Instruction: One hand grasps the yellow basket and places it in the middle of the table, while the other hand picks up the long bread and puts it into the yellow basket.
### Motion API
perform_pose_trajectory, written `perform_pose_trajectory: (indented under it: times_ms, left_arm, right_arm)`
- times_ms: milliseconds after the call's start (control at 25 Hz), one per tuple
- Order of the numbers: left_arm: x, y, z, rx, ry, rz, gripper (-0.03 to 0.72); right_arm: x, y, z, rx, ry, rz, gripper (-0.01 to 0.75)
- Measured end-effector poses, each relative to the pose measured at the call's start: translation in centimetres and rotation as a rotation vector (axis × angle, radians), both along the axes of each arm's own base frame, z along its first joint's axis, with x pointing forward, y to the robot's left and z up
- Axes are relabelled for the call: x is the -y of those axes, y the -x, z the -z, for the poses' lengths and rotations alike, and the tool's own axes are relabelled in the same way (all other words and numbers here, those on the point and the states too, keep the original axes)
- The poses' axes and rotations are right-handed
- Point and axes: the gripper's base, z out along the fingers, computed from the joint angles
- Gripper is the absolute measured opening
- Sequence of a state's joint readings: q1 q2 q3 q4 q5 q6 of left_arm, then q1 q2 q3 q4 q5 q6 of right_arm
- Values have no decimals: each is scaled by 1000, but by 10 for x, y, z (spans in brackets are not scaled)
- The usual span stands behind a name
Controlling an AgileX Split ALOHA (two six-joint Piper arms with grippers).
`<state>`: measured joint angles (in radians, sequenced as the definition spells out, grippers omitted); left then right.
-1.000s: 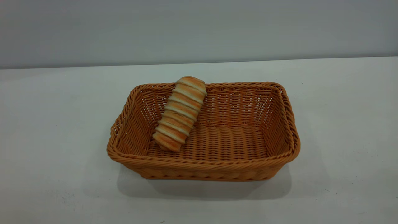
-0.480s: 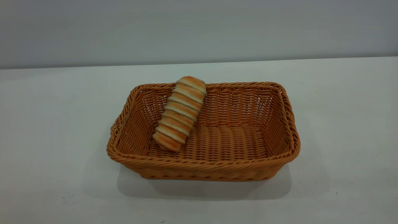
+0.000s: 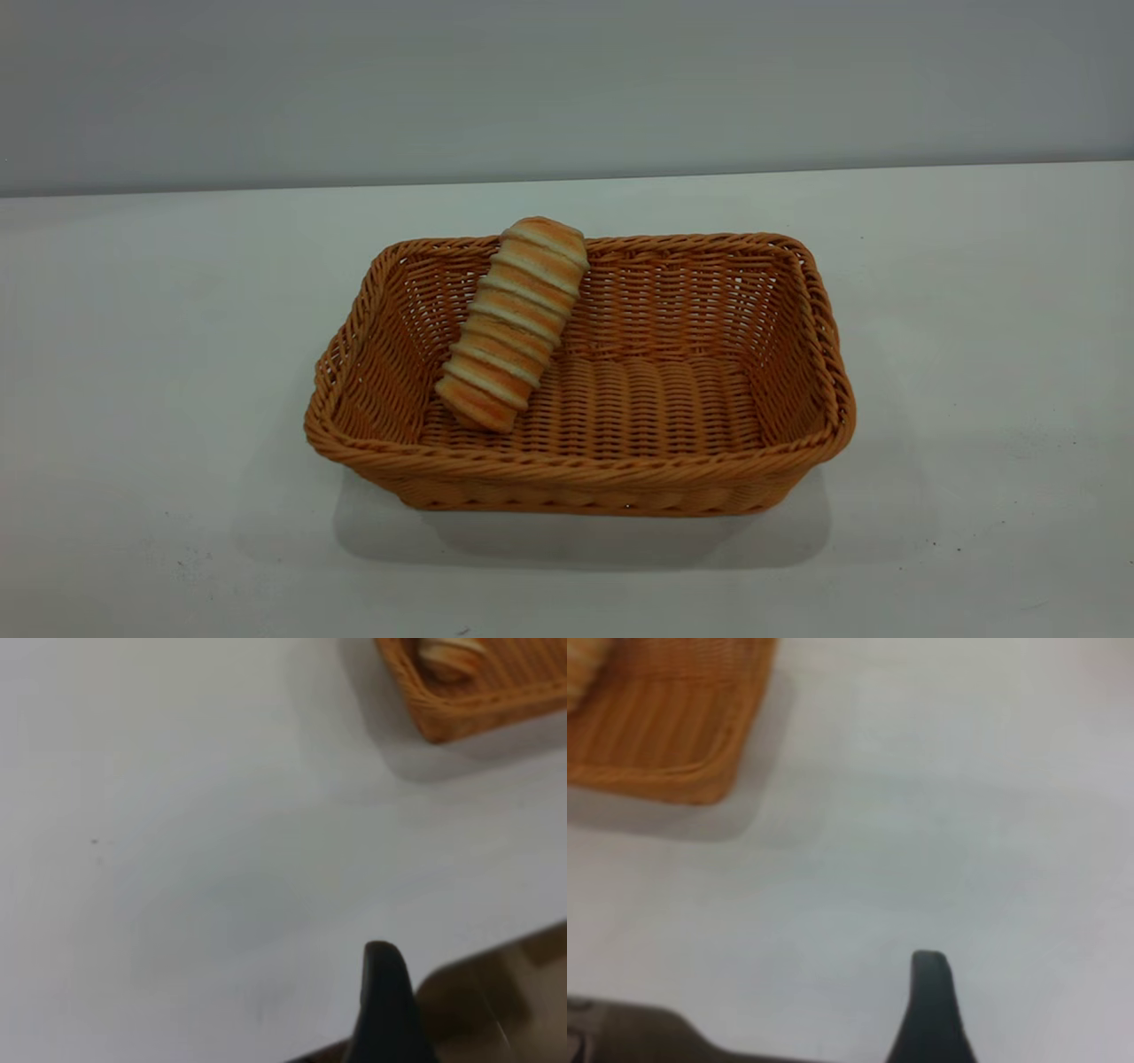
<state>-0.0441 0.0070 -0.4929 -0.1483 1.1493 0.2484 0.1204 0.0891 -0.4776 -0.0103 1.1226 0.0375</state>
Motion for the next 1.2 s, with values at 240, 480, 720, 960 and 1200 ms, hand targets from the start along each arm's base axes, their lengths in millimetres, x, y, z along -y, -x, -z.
perform_pose_trajectory:
  times_ms: [240, 480, 720, 960, 1200]
  left_arm:
    - [0, 4, 0, 27, 1, -22, 577]
    - [0, 4, 0, 27, 2, 25, 577]
    - [0, 4, 0, 27, 1, 27, 577]
    - [0, 4, 0, 27, 1, 27, 577]
    - [0, 4, 0, 27, 1, 27, 577]
  right_arm:
    - [1, 0, 0, 0, 0, 96, 569]
    - [1, 0, 0, 0, -2, 103, 569]
    - [1, 0, 0, 0, -2, 102, 569]
    - [1, 0, 0, 0, -2, 102, 569]
    - [0, 0, 0, 0, -2, 75, 569]
